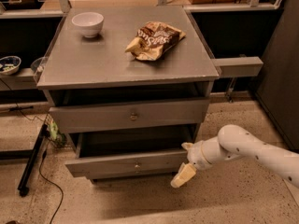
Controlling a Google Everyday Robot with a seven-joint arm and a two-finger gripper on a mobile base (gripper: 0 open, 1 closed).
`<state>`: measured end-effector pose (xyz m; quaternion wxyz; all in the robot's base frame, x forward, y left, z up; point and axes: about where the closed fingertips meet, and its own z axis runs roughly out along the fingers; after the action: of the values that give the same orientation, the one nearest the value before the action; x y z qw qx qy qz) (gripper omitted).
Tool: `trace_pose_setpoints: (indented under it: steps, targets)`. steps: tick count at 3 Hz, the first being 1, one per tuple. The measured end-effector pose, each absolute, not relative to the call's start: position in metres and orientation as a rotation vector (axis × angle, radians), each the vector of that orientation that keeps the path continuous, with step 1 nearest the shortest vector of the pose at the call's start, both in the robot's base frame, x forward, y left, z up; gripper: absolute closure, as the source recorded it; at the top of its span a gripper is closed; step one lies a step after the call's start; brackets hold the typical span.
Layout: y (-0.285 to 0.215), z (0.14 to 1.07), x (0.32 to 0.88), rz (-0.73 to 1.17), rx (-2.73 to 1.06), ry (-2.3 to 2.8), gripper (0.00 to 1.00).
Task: Open middle drawer
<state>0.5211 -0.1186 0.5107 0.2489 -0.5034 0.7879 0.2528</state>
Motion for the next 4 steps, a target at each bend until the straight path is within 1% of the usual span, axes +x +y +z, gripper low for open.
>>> trace_pose_setpoints:
  steps: [1, 2, 4]
  targets:
    - [-0.112, 0.491, 0.535, 0.675, -1.363, 2.177, 0.0]
    - [-0.096, 0.475, 0.565, 0.661, -1.374, 2.192, 0.0]
    - [-0.087, 0.458, 0.57, 0.707, -1.377, 2.219, 0.0]
